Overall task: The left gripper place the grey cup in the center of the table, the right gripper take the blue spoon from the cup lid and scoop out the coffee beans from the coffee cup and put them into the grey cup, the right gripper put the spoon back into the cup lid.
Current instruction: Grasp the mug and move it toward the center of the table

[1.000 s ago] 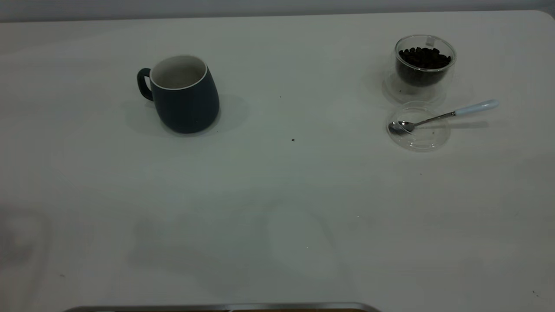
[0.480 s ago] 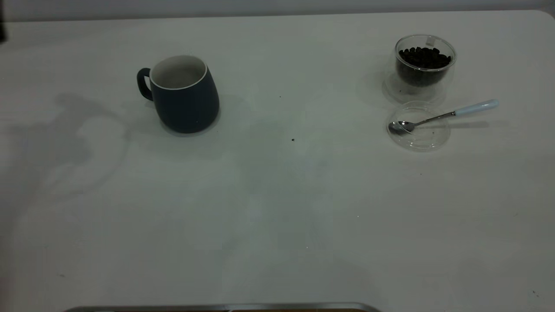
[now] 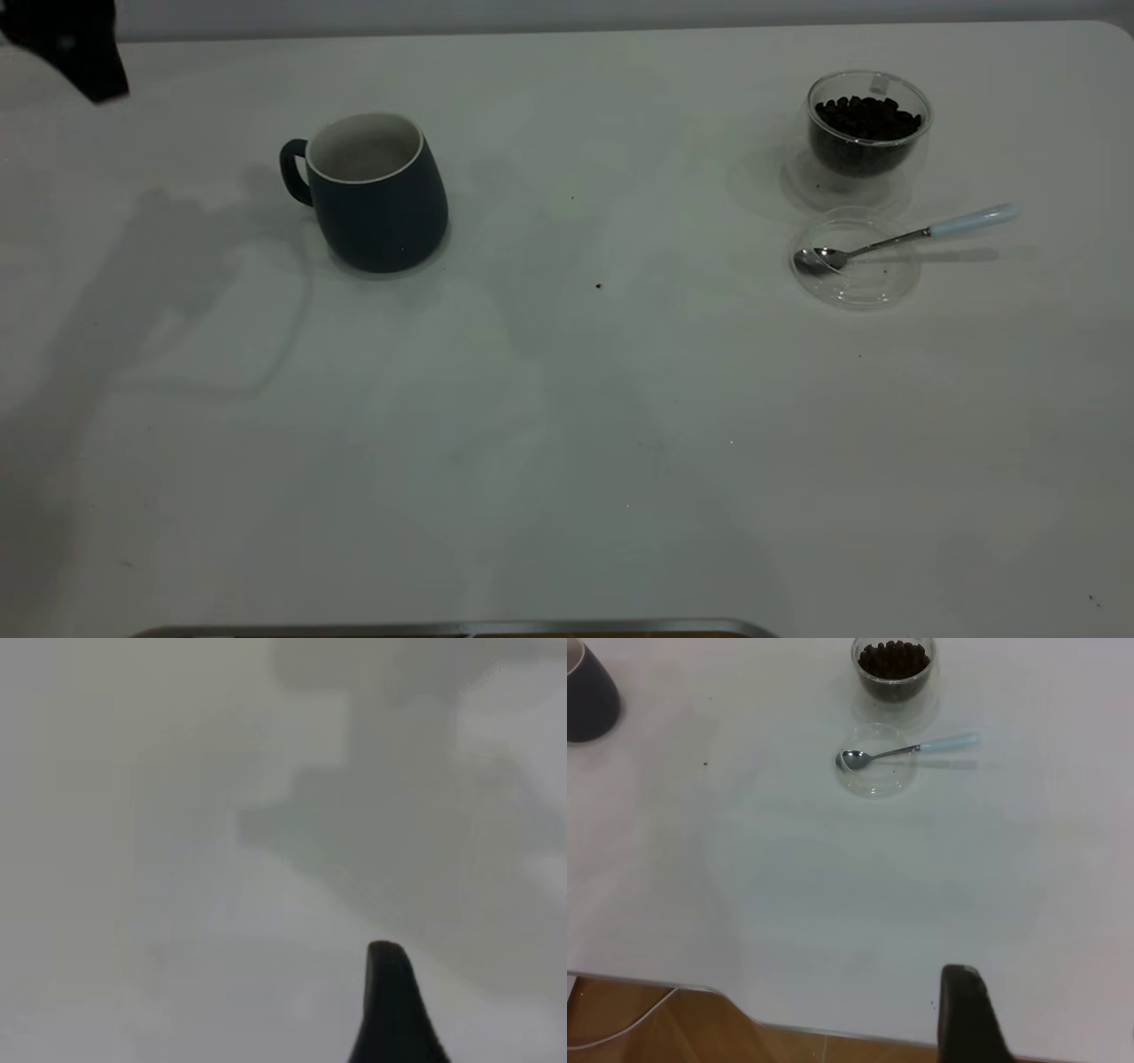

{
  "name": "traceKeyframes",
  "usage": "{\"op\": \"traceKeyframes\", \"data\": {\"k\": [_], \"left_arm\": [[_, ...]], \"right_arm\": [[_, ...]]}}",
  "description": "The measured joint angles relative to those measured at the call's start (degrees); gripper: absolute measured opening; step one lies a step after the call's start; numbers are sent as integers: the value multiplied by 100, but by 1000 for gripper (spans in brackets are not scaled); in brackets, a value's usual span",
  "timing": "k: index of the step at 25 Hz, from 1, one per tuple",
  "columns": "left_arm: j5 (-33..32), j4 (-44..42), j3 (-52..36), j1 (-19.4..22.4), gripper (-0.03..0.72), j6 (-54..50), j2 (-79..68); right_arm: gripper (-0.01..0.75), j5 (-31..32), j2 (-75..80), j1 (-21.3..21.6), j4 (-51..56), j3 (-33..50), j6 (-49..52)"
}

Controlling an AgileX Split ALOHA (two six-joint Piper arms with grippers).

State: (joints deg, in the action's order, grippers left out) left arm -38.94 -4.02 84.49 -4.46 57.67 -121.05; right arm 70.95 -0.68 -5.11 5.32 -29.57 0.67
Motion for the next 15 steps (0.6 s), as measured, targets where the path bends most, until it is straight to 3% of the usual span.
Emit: {"op": "traceKeyframes", "data": {"k": [4, 15], "left_arm": [[369, 73, 79, -23, 555, 959, -428], [200, 520, 1532, -330, 555, 2276, -1692]], "right_arm": [[480, 0, 0, 0, 0, 0, 0], [480, 0, 0, 0, 0, 0, 0]]}}
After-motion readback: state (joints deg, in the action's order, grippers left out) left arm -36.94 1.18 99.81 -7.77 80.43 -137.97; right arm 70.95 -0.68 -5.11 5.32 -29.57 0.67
